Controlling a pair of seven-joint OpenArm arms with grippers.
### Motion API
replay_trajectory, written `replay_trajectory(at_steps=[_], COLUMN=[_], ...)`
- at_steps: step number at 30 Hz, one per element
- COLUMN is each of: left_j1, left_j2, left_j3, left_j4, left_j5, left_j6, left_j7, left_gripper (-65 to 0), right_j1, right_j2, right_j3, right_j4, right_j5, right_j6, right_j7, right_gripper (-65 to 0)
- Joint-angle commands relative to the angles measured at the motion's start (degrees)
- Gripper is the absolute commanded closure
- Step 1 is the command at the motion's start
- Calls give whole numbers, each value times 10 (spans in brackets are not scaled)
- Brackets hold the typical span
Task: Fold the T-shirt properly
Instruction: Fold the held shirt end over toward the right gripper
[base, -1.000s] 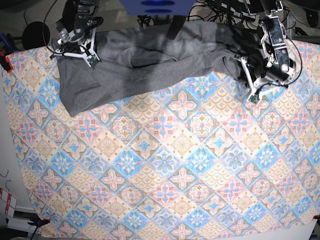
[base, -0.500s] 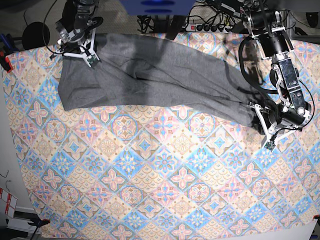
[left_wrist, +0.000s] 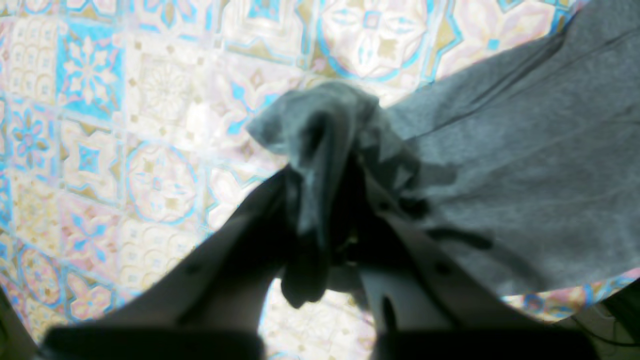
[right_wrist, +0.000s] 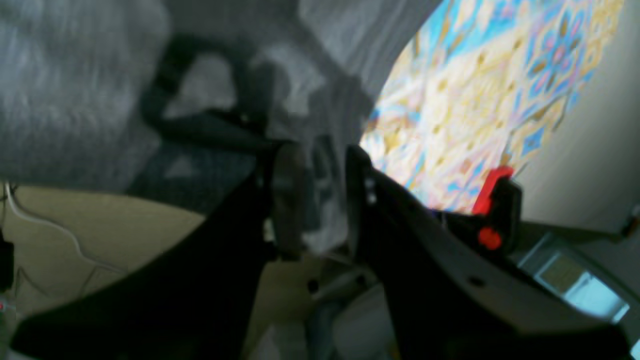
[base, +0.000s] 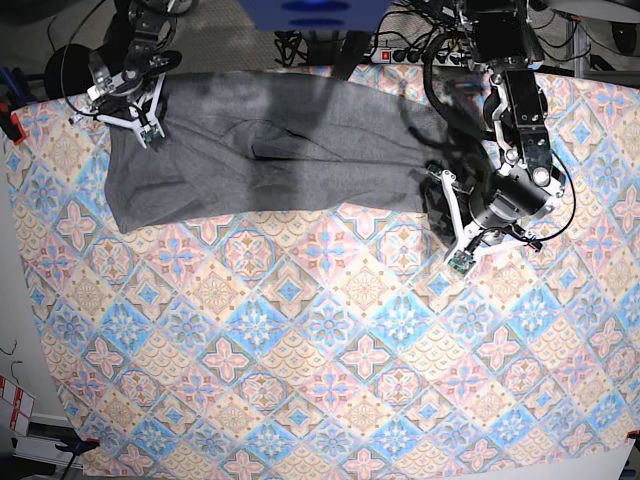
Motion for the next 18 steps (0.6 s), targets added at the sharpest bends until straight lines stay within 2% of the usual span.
replay_trajectory(at_steps=[1, 4, 12, 14, 18], left_j1=[2, 7, -17, -14, 5], left_j2=[9, 20, 31, 51, 77], left_j3=[21, 51, 61, 86, 183], left_j4=[12, 12, 13, 26, 31], left_j5=[-13, -13, -15, -13, -13], left_j6=[0, 0, 0, 0, 0], left_j7=[-6, -6, -6, -6, -6], left_gripper=[-17, -17, -17, -19, -20], right_j1=[0, 0, 0, 0, 0], right_j2=[2, 2, 2, 2, 2], right_j3=[2, 1, -2, -3, -3], right_j4=[9, 9, 8, 7, -3], right_j5=[-1, 2, 2, 3, 3], right_j6=[-3, -3, -3, -3, -3], right_j7=[3, 3, 5, 5, 6], right_gripper=[-142, -142, -142, -142, -142])
